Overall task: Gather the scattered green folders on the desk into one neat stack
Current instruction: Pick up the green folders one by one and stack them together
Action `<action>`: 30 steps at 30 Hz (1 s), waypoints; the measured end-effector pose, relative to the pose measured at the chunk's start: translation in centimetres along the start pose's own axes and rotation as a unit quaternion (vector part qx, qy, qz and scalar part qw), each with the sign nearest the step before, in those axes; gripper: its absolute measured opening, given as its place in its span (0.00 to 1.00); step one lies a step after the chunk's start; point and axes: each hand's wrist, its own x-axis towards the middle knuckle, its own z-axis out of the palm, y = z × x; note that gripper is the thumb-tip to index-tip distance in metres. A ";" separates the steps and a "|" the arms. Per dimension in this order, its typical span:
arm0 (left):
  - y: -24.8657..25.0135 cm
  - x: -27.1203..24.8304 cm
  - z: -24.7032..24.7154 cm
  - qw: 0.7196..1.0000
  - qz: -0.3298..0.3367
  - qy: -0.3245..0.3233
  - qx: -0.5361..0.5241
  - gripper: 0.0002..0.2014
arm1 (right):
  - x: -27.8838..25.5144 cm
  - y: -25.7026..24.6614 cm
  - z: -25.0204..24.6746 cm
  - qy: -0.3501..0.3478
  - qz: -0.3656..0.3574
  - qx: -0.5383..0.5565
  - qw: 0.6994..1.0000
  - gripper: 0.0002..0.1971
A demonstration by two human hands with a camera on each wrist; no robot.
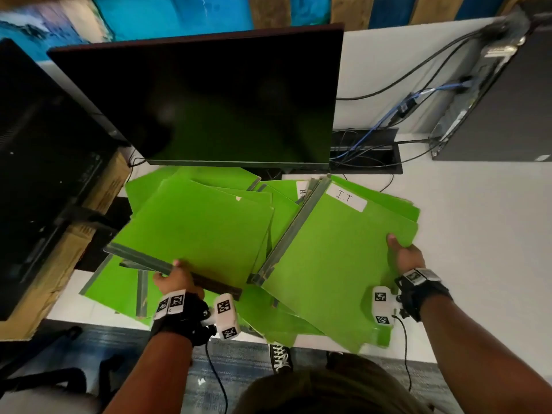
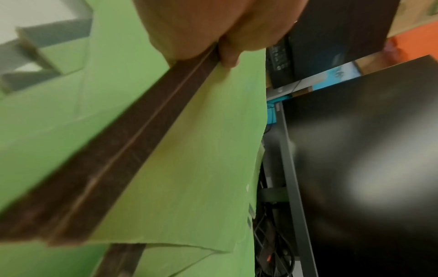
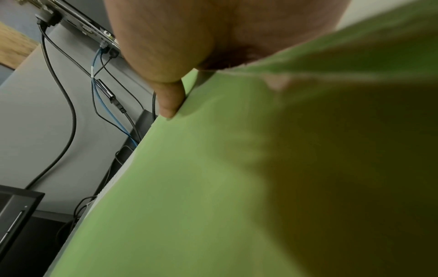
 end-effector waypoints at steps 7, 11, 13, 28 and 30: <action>5.3 3.7 -6.3 0.940 0.330 0.054 -0.060 0.11 | 0.2 0.4 -0.1 -0.008 -0.003 0.027 1.000 0.28; 9.2 2.5 -7.6 0.906 0.411 -0.084 -0.062 0.13 | 0.3 0.6 -0.1 -0.015 -0.007 0.039 0.999 0.29; 10.8 -0.4 -6.2 0.892 0.418 -0.166 -0.044 0.12 | 0.4 0.7 -0.1 -0.020 -0.011 0.049 0.999 0.29; 3.2 -8.8 12.5 0.775 0.376 -0.425 0.278 0.17 | 1.2 1.5 -0.3 -0.041 -0.034 0.047 0.997 0.27; 1.7 -8.6 13.5 0.767 0.367 -0.422 0.315 0.18 | 1.4 1.7 -0.3 -0.038 -0.036 0.038 0.998 0.27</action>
